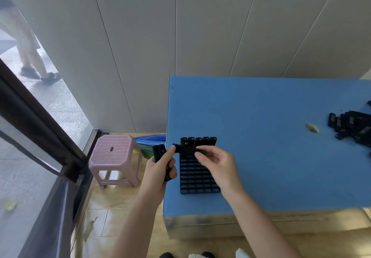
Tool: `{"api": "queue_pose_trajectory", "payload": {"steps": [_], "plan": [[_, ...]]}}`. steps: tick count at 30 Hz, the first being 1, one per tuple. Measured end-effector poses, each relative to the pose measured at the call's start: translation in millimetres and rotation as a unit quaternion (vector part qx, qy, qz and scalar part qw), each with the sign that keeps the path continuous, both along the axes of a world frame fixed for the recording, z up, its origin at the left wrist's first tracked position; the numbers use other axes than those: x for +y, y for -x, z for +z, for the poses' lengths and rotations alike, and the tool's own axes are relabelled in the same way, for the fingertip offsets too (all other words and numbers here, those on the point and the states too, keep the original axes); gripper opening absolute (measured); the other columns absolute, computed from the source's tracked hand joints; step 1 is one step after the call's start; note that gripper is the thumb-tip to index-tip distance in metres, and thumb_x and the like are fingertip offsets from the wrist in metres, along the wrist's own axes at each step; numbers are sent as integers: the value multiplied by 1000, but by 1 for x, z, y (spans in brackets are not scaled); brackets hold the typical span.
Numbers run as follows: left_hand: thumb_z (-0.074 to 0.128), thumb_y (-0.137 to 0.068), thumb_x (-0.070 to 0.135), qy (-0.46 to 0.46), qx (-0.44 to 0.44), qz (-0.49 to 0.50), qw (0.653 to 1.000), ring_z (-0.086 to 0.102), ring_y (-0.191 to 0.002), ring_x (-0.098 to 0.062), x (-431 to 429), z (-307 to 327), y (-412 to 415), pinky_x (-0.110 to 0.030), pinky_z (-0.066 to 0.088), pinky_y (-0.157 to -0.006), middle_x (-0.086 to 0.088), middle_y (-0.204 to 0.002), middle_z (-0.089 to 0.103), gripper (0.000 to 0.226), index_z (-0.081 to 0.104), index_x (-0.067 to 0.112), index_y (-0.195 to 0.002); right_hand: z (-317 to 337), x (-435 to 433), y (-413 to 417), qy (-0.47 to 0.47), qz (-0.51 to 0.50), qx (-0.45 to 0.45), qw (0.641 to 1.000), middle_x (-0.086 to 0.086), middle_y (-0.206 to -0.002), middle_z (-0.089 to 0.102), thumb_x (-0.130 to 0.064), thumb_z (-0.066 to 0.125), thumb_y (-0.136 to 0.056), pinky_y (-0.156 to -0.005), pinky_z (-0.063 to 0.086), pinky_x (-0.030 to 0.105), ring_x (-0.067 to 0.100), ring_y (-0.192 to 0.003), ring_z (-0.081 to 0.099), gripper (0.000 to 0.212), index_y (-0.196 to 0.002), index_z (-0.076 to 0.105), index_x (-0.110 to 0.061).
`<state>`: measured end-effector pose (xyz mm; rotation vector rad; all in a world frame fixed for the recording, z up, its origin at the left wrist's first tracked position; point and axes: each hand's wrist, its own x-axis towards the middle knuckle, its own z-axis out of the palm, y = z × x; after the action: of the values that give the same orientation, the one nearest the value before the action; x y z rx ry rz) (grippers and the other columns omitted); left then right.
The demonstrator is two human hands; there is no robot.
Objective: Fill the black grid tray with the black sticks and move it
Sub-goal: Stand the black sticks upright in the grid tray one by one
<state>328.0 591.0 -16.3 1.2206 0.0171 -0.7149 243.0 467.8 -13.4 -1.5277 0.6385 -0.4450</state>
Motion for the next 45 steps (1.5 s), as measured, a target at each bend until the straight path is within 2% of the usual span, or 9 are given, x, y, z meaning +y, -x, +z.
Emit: {"api": "queue_pose_trajectory", "payload": {"steps": [3, 6, 12, 17, 25, 36, 39, 43, 45], "plan": [[58, -88, 18, -13, 28, -11, 999, 35, -40, -11, 4, -6, -2, -20, 34, -41, 0, -55, 40, 12, 56, 6, -91, 0, -21, 6, 90, -38, 15, 995, -5, -80, 69, -8, 72, -77, -70, 49, 11, 2, -72, 64, 15, -89, 67, -14], [51, -90, 13, -11, 57, -14, 998, 35, -38, -12, 7, -11, -2, -21, 34, -39, -1, -53, 42, 7, 50, 6, -88, -1, -34, 7, 226, -18, 50, 973, -12, -78, 65, -8, 73, -77, -67, 46, 6, -3, -71, 61, 17, -88, 62, -16], [48, -94, 19, -8, 72, -18, 997, 43, -43, -15, 14, -16, -2, -25, 39, -46, -3, -59, 44, 16, 48, 8, -83, -8, -38, -8, 377, 32, 80, 922, -11, -81, 64, -14, 69, -81, -72, 50, 13, 3, -73, 60, 14, -93, 63, -15], [50, -94, 26, -10, 72, -15, 997, 50, -51, -20, 19, -21, -4, -31, 42, -59, -6, -68, 49, 21, 55, 7, -88, -11, -37, -20, 403, 64, 76, 910, -8, -88, 67, -18, 68, -83, -76, 50, 16, 5, -77, 62, 15, -96, 62, -15], [55, -90, 25, -3, 65, -8, 998, 50, -56, -19, 21, -20, -5, -31, 45, -62, -8, -75, 49, 25, 58, 1, -96, -7, -42, -31, 454, 124, 71, 880, -7, -89, 69, -18, 66, -83, -75, 51, 28, 12, -82, 64, 9, -92, 67, -14], [53, -91, 31, -82, 1, -14, 997, 51, -65, -15, 16, -14, 1, -26, 42, -64, -4, -72, 56, 24, 60, 8, -92, -8, -39, -34, 521, 125, 56, 842, -7, -88, 55, -22, 63, -86, -62, 40, 21, 8, -82, 51, 9, -89, 68, -15], [53, -91, 30, -80, -1, -10, 997, 49, -66, -15, 14, -11, 1, -26, 40, -63, -4, -71, 57, 23, 61, 8, -91, -7, -29, -27, 466, 84, 24, 881, -14, -84, 55, -22, 61, -86, -59, 42, 16, 3, -73, 51, 7, -88, 68, -22], [57, -88, 31, -78, 7, -2, 997, 48, -66, -15, 11, -10, 2, -26, 40, -62, -5, -74, 53, 24, 61, 8, -93, -5, -7, -13, 263, 106, 40, 958, -7, -77, 66, -24, 56, -90, -63, 52, 20, 7, -67, 62, 10, -91, 66, -20], [58, -87, 33, -84, -6, -8, 996, 48, -65, -14, 8, -10, 3, -25, 40, -60, -2, -72, 53, 26, 61, 8, -95, -3, 3, -8, 154, 156, 86, 972, -1, -77, 67, -28, 53, -92, -67, 54, 23, 7, -64, 64, 15, -94, 62, -16]]}}
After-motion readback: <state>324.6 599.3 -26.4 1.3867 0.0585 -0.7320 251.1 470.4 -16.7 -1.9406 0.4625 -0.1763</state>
